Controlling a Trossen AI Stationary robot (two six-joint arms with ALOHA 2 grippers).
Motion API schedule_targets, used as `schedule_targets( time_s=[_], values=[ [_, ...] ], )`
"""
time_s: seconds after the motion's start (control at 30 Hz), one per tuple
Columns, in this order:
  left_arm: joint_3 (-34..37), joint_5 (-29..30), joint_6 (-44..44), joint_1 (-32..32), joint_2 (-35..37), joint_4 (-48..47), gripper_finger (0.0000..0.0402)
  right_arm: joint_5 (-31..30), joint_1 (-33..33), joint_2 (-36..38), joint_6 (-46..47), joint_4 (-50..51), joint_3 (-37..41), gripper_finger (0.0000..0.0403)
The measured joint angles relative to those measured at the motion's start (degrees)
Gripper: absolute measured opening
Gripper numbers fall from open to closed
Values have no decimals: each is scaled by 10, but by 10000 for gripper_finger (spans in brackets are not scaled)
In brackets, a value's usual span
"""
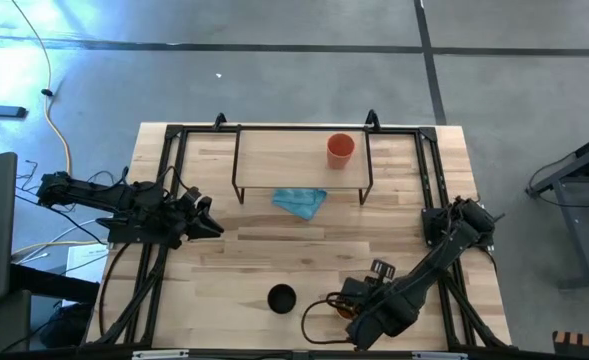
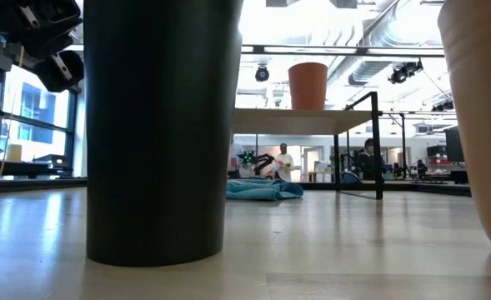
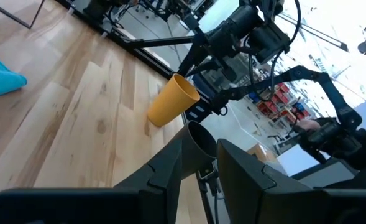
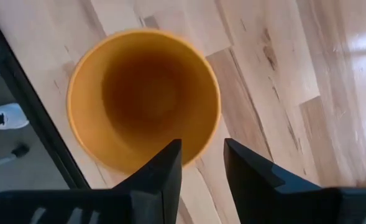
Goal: Stack small to large cups/mugs on shelf
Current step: Put the yellow cup on the shelf
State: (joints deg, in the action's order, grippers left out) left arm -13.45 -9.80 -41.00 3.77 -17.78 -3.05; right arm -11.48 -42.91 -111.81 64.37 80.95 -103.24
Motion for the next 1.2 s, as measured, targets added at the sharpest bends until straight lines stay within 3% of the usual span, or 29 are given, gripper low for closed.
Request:
schedule_targets(
  time_s=[0.27, 0.87, 1.2],
  values=[
    [0, 4, 17, 0, 0, 0, 92, -10, 3, 12, 1, -5, 0, 79],
    [0, 4, 18, 0, 0, 0, 92, 6, 39, 16, -67, -30, 3, 110],
    [0, 0, 16, 0, 0, 0, 92, 20, 40, 119, -13, -141, 131, 110]
  ],
)
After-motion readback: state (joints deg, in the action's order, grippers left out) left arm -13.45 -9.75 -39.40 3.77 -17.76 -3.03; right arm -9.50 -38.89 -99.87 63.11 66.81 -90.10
